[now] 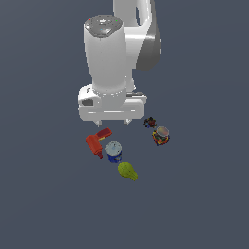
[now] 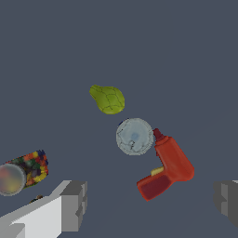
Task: Pick up a designated object from a clutter of objects.
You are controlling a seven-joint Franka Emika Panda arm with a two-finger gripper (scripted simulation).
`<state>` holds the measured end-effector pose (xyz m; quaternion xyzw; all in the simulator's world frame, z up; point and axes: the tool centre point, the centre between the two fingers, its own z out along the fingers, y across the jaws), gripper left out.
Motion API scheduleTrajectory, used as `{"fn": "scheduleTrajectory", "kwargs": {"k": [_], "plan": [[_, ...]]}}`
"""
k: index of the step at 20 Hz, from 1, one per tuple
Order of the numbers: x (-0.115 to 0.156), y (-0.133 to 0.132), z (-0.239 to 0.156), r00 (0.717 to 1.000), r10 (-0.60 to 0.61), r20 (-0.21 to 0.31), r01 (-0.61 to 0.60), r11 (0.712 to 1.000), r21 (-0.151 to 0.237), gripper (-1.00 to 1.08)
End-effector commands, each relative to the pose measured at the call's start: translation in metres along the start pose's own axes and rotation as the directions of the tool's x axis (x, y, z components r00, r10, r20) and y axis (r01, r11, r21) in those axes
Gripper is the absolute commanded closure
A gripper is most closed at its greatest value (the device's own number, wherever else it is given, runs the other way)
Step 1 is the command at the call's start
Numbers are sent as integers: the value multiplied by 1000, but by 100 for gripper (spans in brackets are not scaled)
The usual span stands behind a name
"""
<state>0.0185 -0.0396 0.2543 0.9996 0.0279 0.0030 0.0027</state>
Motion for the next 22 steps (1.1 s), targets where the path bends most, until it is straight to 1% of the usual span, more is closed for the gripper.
{"fn": "scheduleTrajectory", "kwargs": {"k": [1,6,11,16,22], "plan": [[5,2,25,1000,-30,2,30,1000,1,-92],[12,6,75,996,-88,3,88,996,4,-92],[13,8,109,992,-127,4,127,992,5,-92],[13,10,127,989,-148,5,148,989,6,-92],[13,10,130,989,-148,6,148,989,7,-92]]}}
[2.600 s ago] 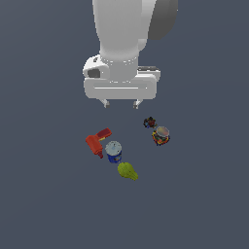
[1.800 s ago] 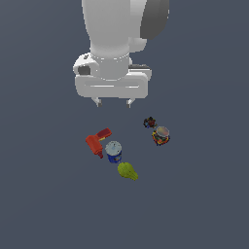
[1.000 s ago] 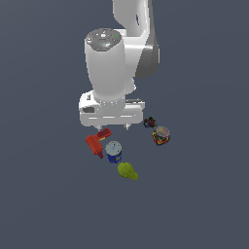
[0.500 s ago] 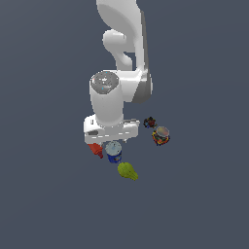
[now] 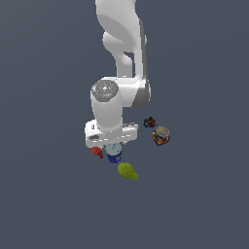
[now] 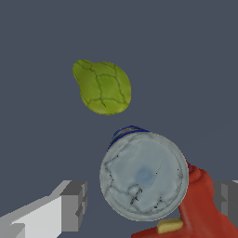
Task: Pick up a designated object from a clutter of objects.
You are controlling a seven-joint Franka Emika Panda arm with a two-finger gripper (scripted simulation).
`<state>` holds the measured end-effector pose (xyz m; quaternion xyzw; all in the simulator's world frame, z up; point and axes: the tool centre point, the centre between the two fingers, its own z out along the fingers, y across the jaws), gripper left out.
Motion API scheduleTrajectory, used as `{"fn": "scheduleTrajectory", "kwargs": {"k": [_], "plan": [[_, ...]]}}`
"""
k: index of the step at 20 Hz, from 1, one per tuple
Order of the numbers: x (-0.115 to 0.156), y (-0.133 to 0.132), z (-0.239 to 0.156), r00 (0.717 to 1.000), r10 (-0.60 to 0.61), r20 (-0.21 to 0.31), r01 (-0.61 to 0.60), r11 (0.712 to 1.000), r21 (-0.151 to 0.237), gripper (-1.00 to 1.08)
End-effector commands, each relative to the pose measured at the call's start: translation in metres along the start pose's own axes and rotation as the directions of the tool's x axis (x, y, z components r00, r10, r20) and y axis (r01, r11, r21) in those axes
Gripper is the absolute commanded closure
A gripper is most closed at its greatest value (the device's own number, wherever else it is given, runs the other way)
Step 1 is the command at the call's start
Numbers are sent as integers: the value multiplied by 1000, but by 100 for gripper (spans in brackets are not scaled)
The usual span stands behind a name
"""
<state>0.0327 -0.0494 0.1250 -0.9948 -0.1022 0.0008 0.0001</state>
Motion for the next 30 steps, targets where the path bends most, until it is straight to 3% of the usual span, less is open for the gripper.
{"fn": "scheduleTrajectory", "kwargs": {"k": [1,16,17,30], "plan": [[0,0,3,1000,0,0,0,1000,0,-92],[0,0,51,1000,-3,-1,3,1000,0,-92],[0,0,51,1000,-3,-1,3,1000,0,108],[0,-1,47,1000,-2,-1,2,1000,-1,108]]}}
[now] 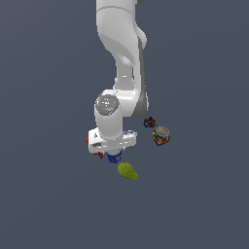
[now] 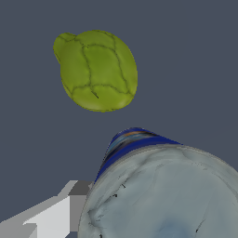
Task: Pick up a designated object from a clutter of objects.
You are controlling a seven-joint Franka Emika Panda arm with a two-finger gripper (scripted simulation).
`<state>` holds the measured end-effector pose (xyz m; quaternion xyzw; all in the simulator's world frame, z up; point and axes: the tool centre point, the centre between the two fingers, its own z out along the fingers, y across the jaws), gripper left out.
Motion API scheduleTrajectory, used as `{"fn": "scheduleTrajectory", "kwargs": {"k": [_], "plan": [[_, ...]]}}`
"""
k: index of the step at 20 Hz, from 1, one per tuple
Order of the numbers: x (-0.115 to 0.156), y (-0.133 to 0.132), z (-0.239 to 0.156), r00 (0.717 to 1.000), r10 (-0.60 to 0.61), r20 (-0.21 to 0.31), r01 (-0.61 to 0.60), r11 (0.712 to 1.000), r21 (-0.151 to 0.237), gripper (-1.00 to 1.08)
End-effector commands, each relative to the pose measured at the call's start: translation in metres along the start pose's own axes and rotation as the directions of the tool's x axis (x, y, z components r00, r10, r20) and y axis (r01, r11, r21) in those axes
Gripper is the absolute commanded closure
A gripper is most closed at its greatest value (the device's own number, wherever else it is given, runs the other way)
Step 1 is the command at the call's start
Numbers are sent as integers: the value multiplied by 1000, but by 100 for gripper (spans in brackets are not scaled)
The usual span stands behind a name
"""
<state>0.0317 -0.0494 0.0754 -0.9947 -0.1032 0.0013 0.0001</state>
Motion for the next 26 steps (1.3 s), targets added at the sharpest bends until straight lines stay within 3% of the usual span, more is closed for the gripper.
{"fn": "scheduleTrajectory", "kwargs": {"k": [1,11,26], "plan": [[1,-2,-4,1000,0,-2,0,1000,-1,108],[8,-27,-57,1000,0,-2,0,1000,-1,108],[29,-103,-211,1000,0,-2,0,1000,-3,108]]}}
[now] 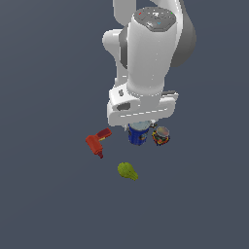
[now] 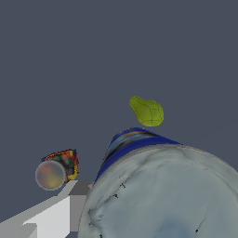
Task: Pick up a designated object from a clutter of objects.
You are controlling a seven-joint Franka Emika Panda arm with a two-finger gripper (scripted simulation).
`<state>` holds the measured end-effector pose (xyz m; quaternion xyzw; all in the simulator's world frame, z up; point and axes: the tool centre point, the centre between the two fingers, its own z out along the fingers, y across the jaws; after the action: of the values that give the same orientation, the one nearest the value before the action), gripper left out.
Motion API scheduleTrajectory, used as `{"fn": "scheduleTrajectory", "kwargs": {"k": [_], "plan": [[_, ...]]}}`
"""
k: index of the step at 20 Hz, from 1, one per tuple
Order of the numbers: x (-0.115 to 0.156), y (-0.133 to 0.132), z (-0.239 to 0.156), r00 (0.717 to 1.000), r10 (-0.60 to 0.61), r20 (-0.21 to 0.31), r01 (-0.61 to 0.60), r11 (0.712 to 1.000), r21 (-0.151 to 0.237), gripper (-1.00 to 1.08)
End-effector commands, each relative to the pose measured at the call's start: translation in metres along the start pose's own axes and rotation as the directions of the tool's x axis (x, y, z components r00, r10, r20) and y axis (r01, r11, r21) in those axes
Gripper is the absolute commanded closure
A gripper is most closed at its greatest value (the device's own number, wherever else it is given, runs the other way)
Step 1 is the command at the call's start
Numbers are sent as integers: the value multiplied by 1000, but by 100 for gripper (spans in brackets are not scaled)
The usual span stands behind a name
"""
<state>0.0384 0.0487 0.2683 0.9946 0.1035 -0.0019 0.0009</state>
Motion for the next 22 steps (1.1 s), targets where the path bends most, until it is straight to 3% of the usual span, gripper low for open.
{"fn": "scheduleTrajectory", "kwargs": {"k": [1,13,22], "plan": [[4,-13,-29,1000,0,-3,0,1000,-1,108],[24,-68,-144,1000,0,-4,0,1000,1,108],[34,-90,-190,1000,0,-4,0,1000,1,108]]}}
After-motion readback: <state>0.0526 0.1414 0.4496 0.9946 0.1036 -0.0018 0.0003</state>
